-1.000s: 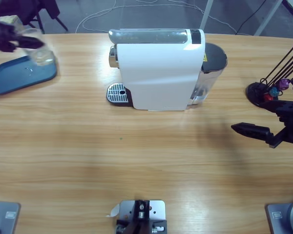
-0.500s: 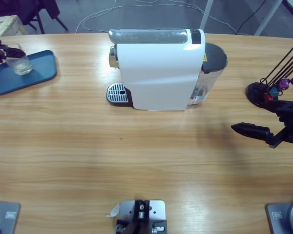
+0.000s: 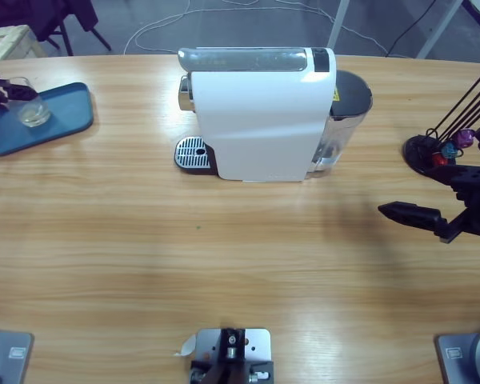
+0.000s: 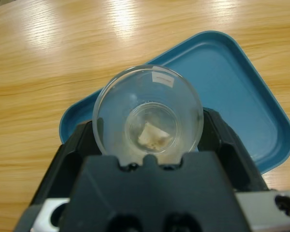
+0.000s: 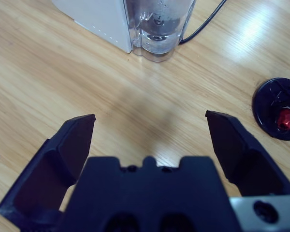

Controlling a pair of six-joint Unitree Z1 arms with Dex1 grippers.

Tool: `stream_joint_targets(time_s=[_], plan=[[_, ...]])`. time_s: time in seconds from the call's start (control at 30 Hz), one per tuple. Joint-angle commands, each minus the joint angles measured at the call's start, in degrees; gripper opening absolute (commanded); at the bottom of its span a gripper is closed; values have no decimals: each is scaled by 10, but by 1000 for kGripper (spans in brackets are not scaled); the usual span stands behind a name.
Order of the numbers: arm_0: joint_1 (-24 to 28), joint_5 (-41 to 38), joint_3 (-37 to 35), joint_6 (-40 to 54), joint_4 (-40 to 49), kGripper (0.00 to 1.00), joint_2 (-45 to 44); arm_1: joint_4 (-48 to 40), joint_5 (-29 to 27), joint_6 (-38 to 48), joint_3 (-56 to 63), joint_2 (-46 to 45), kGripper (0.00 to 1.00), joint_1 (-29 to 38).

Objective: Pour coffee

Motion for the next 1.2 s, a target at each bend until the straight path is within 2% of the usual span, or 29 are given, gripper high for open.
stream_joint_targets(time_s=[0.03,0.2,0.3,0.5,0.57,0.7,0.77,0.93,1.2], plan=[[4,4,59,-5,-6,1000,-33,6,4,-1,0,15,987,6],[2,4,81,-6,-4,1000,-171,6,1,-1,4,-1,987,6],[-17,1,84,-12,25,1000,-249,6,0,-1,6,-7,991,6],[-112,-19,88,-57,208,1000,-383,-1,-2,-3,13,-25,996,6],[-141,-47,95,-71,257,998,-422,-1,4,-13,14,-27,996,6],[-200,-110,119,-76,324,998,-468,-1,15,-24,14,-32,996,6],[-247,-115,124,-77,351,996,-491,-1,15,-24,15,-35,996,6],[-322,-144,139,-81,385,996,-530,-1,9,-24,17,-42,996,6],[-324,-159,228,-82,337,1000,-614,-3,-2,-23,20,-51,1000,6]])
